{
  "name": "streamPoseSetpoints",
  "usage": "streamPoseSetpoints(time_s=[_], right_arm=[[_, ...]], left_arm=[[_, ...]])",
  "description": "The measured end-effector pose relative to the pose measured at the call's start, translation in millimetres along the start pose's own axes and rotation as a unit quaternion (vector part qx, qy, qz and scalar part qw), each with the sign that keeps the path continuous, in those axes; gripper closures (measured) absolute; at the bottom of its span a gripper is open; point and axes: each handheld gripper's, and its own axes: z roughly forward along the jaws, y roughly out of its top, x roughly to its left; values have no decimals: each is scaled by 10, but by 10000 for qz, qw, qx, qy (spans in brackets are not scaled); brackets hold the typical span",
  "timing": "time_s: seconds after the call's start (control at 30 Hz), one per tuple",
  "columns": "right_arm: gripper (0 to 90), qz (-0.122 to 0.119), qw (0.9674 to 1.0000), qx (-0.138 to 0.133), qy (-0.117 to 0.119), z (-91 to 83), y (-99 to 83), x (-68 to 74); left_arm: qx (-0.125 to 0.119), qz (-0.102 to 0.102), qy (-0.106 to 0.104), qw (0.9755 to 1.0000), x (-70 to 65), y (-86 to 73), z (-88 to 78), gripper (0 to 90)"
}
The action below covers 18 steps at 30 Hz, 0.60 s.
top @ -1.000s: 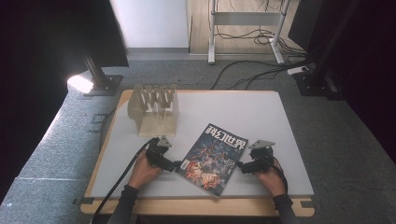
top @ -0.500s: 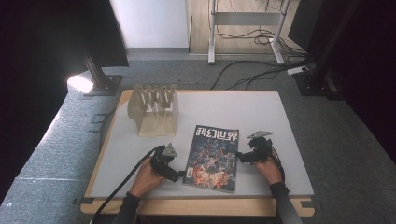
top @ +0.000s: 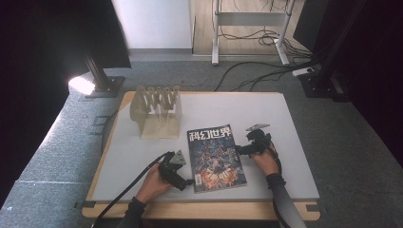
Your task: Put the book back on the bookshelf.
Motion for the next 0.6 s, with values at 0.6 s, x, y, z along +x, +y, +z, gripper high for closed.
streamPoseSetpoints(time_s=[0.6], right_arm=[[23, -125, 9998, 72, 130, 149, 212, 16]], left_arm=[[-45, 103, -96, 9999, -54, 73, 71, 0]])
